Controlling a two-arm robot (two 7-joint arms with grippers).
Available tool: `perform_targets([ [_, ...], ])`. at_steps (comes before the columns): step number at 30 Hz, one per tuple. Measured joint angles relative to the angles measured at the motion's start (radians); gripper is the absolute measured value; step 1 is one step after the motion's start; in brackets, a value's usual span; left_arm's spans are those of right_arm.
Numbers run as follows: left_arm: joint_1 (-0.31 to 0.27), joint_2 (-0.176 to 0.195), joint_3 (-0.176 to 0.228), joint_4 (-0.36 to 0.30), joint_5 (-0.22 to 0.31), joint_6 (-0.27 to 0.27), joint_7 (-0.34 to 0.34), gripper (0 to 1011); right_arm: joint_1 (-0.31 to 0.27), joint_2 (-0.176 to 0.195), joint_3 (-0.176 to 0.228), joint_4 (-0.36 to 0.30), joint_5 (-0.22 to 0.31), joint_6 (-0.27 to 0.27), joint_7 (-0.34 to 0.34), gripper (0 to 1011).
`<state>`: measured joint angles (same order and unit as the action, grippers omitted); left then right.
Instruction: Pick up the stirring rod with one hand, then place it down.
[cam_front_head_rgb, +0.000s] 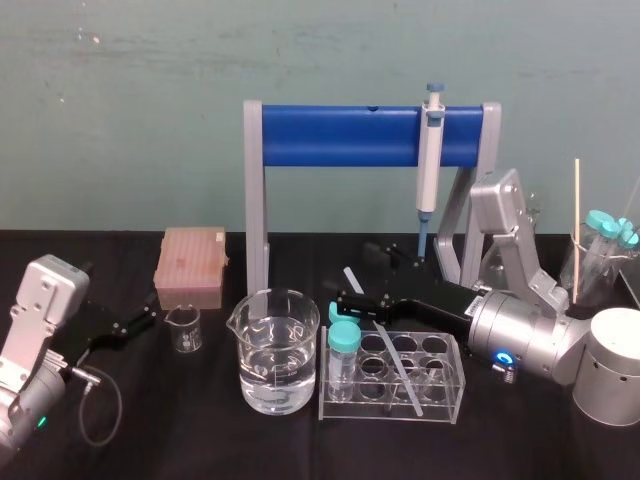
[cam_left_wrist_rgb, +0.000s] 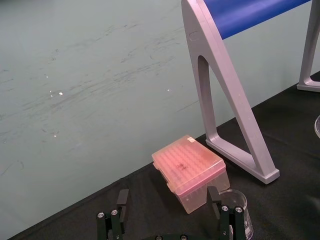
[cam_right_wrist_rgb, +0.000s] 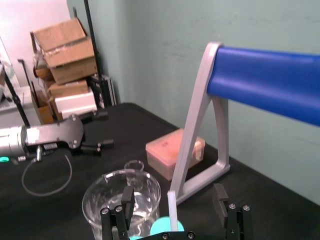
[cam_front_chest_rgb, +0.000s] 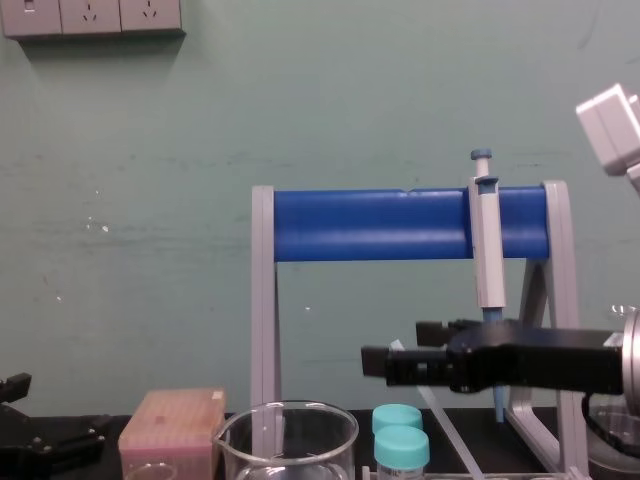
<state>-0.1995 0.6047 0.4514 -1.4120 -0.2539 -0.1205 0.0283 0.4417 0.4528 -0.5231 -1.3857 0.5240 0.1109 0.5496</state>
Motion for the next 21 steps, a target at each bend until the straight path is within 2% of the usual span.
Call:
perform_targets([
  [4,0.0,0.0,0.0,0.0,0.0,0.0,0.0,1000,-0.004,0.003,-0.007,0.0,-0.01,0.019,-0.004,1003],
  [13,0.0,0.0,0.0,0.0,0.0,0.0,0.0,1000,-0.007,0.001,-0.017,0.002,-0.039,0.025,-0.013,1003],
  [21,0.0,0.0,0.0,0.0,0.0,0.0,0.0,1000,-0.007,0.002,-0.016,0.002,-0.037,0.025,-0.013,1003],
])
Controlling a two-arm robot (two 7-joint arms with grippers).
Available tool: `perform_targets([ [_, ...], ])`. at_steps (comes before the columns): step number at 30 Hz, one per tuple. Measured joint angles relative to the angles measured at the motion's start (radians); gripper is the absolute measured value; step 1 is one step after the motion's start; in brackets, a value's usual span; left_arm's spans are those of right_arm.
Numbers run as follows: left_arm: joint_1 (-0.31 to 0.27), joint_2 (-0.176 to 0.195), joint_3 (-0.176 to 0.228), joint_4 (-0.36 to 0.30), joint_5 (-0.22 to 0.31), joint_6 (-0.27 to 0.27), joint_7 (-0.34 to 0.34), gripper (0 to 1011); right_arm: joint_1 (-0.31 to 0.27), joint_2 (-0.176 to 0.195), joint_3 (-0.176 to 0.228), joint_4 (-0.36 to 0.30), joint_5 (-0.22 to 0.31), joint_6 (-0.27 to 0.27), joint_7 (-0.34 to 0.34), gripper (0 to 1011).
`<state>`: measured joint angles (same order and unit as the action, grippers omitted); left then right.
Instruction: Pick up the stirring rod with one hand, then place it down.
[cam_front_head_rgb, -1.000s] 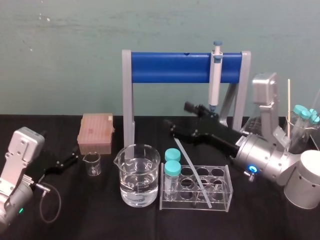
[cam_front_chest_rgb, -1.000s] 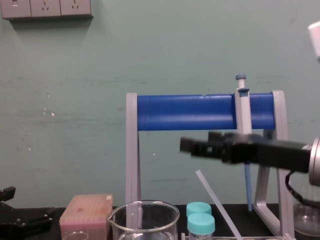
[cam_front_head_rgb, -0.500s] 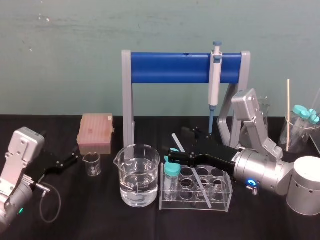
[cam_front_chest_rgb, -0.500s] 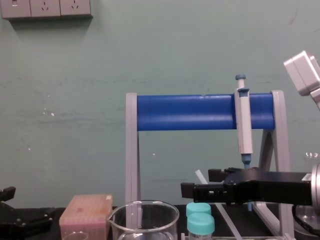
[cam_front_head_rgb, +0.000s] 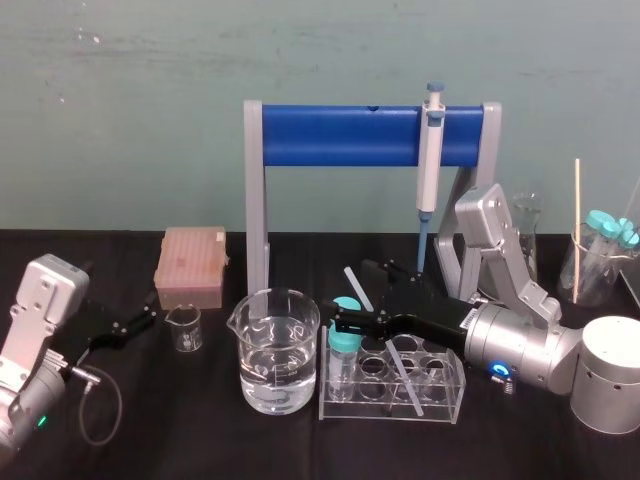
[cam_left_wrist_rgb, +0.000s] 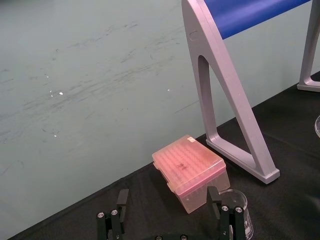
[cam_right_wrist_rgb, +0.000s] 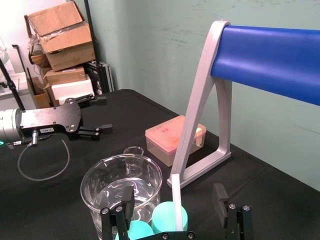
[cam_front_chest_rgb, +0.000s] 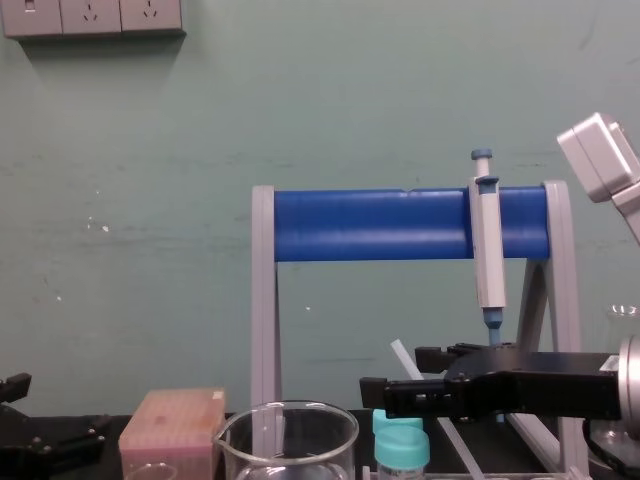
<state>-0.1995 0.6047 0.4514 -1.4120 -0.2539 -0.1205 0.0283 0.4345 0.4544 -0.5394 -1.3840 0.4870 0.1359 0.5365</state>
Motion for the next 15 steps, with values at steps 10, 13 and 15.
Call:
perform_targets([
  [10,0.0,0.0,0.0,0.0,0.0,0.0,0.0,1000,-0.001,0.0,0.001,0.0,0.004,0.0,0.001,915],
  [13,0.0,0.0,0.0,0.0,0.0,0.0,0.0,1000,-0.001,0.0,0.001,0.0,0.005,0.0,0.001,838],
  [15,0.0,0.0,0.0,0.0,0.0,0.0,0.0,1000,-0.001,0.0,0.001,0.0,0.005,0.0,0.001,788],
])
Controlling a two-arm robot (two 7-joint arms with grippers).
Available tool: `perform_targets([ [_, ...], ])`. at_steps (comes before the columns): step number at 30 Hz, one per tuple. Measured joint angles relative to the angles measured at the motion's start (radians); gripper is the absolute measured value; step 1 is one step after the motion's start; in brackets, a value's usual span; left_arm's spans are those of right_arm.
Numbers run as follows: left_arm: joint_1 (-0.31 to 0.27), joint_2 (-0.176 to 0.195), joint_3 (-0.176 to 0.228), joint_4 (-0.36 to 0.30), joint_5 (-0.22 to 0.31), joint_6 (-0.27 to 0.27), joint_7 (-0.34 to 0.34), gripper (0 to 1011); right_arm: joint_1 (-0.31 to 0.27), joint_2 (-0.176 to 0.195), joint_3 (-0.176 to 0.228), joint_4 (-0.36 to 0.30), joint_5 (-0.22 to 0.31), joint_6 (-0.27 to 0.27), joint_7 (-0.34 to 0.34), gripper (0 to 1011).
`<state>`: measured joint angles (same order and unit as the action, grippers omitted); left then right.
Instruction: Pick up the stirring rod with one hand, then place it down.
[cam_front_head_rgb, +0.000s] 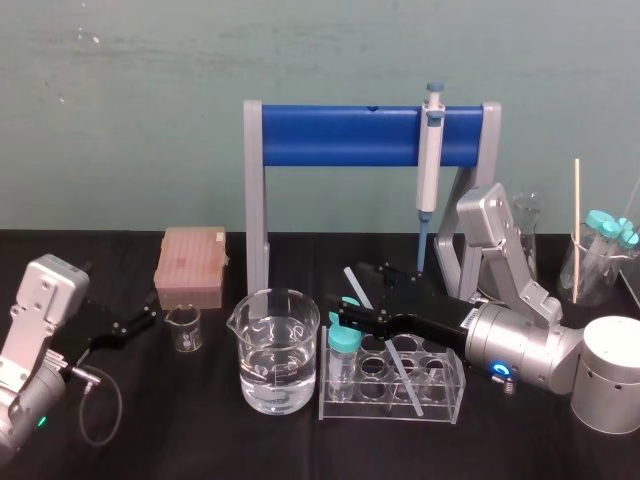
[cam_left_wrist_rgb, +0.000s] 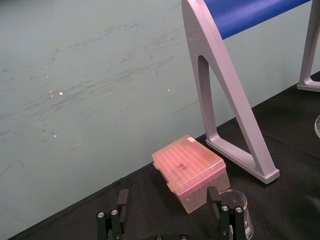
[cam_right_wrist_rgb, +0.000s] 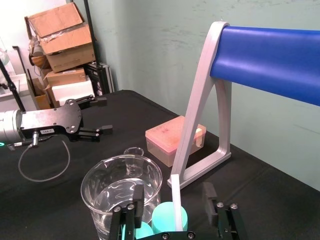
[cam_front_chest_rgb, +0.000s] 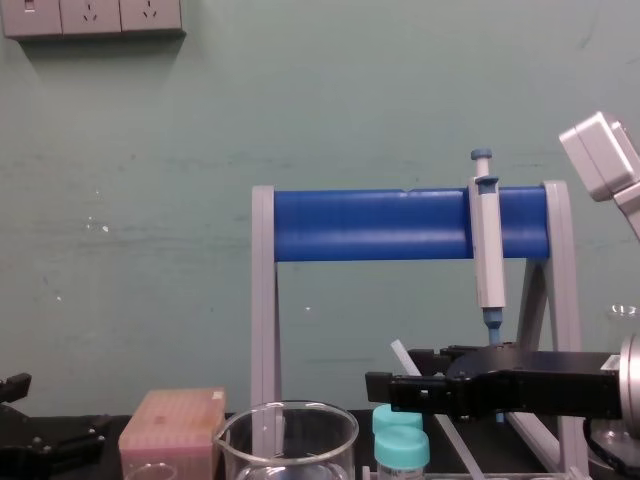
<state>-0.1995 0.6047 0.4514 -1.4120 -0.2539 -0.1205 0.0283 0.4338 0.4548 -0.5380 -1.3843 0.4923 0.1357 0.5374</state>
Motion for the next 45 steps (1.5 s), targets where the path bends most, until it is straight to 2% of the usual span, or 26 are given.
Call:
perform_targets([
  [6,0.0,0.0,0.0,0.0,0.0,0.0,0.0,1000,0.0,0.0,0.0,0.0,0.001,0.0,0.0,609],
  [7,0.0,0.0,0.0,0.0,0.0,0.0,0.0,1000,0.0,0.0,0.001,0.0,0.001,0.0,0.001,547],
  [10,0.0,0.0,0.0,0.0,0.0,0.0,0.0,1000,0.0,0.0,0.001,0.0,0.001,0.0,0.001,486],
  [12,0.0,0.0,0.0,0.0,0.0,0.0,0.0,1000,0.0,0.0,0.001,0.0,0.001,0.0,0.001,381],
  [13,0.0,0.0,0.0,0.0,0.0,0.0,0.0,1000,0.0,0.0,0.001,0.0,0.001,0.0,0.001,381],
  [18,0.0,0.0,0.0,0.0,0.0,0.0,0.0,1000,0.0,0.0,0.001,0.0,0.001,0.0,0.002,222],
  [19,0.0,0.0,0.0,0.0,0.0,0.0,0.0,1000,0.0,0.0,0.001,0.0,0.001,0.0,0.002,165],
  [23,0.0,0.0,0.0,0.0,0.0,0.0,0.0,1000,0.0,0.0,0.001,0.0,0.001,0.0,0.002,73],
  [32,0.0,0.0,0.0,0.0,0.0,0.0,0.0,1000,0.0,0.0,0.001,0.0,0.001,-0.001,0.001,67],
  [41,0.0,0.0,0.0,0.0,0.0,0.0,0.0,1000,-0.032,-0.007,0.031,0.002,-0.038,-0.137,-0.006,67],
  [42,0.0,0.0,0.0,0.0,0.0,0.0,0.0,1000,-0.041,-0.008,0.04,0.001,-0.044,-0.172,-0.006,67],
  [44,0.0,0.0,0.0,0.0,0.0,0.0,0.0,1000,-0.052,-0.01,0.052,-0.001,-0.045,-0.207,-0.005,67],
  [45,0.0,0.0,0.0,0.0,0.0,0.0,0.0,1000,-0.064,-0.012,0.065,-0.003,-0.044,-0.244,-0.002,67],
])
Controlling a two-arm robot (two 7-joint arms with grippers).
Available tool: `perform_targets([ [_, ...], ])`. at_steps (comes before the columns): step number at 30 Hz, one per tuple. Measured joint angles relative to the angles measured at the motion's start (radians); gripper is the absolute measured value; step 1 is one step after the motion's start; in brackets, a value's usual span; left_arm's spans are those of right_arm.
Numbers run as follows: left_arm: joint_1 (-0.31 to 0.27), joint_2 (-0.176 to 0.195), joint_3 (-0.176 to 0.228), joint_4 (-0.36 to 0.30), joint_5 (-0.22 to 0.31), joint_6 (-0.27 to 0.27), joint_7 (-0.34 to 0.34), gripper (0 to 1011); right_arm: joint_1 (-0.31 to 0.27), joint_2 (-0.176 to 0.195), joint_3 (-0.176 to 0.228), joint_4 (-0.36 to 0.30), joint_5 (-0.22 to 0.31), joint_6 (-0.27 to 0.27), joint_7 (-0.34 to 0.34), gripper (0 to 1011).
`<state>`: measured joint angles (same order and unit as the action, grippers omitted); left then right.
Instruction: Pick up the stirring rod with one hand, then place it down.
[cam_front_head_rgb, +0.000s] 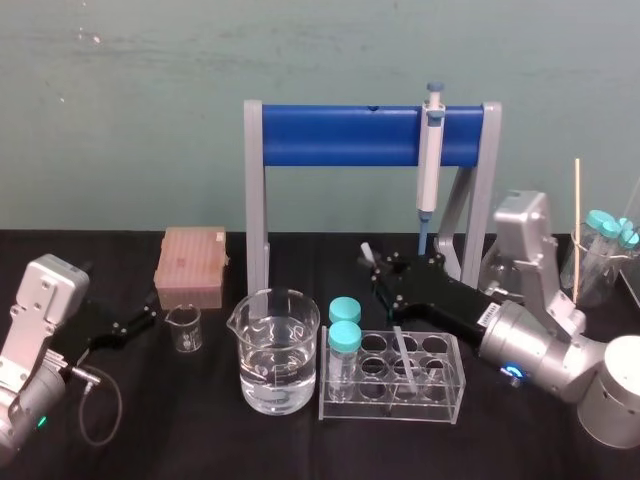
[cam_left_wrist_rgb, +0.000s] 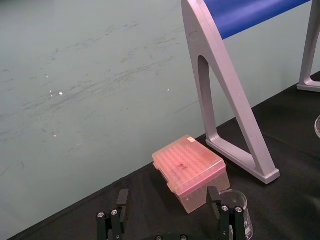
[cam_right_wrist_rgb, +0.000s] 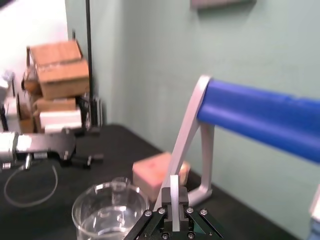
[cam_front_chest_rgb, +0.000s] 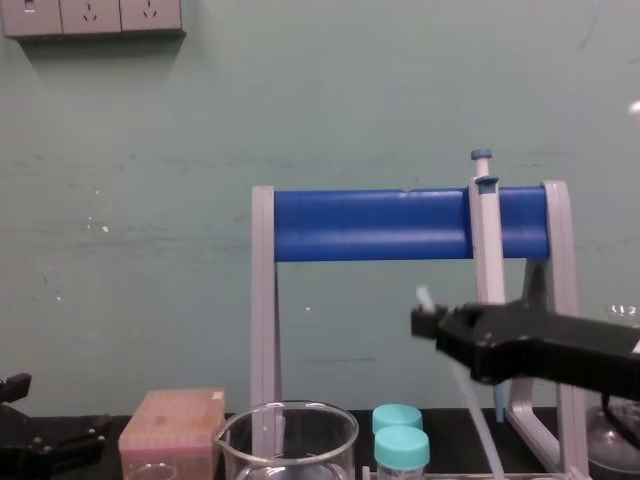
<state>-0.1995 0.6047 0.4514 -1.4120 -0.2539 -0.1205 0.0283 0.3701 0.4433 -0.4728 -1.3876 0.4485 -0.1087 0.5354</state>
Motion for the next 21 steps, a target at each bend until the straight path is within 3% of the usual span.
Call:
perform_targets([
  [3,0.0,0.0,0.0,0.0,0.0,0.0,0.0,1000,-0.027,-0.009,0.03,-0.003,0.022,-0.07,0.015,67],
  [8,0.0,0.0,0.0,0.0,0.0,0.0,0.0,1000,-0.063,-0.028,0.076,-0.013,0.07,-0.142,0.037,67],
  [21,0.0,0.0,0.0,0.0,0.0,0.0,0.0,1000,-0.069,-0.04,0.185,-0.126,0.18,-0.171,0.069,67],
])
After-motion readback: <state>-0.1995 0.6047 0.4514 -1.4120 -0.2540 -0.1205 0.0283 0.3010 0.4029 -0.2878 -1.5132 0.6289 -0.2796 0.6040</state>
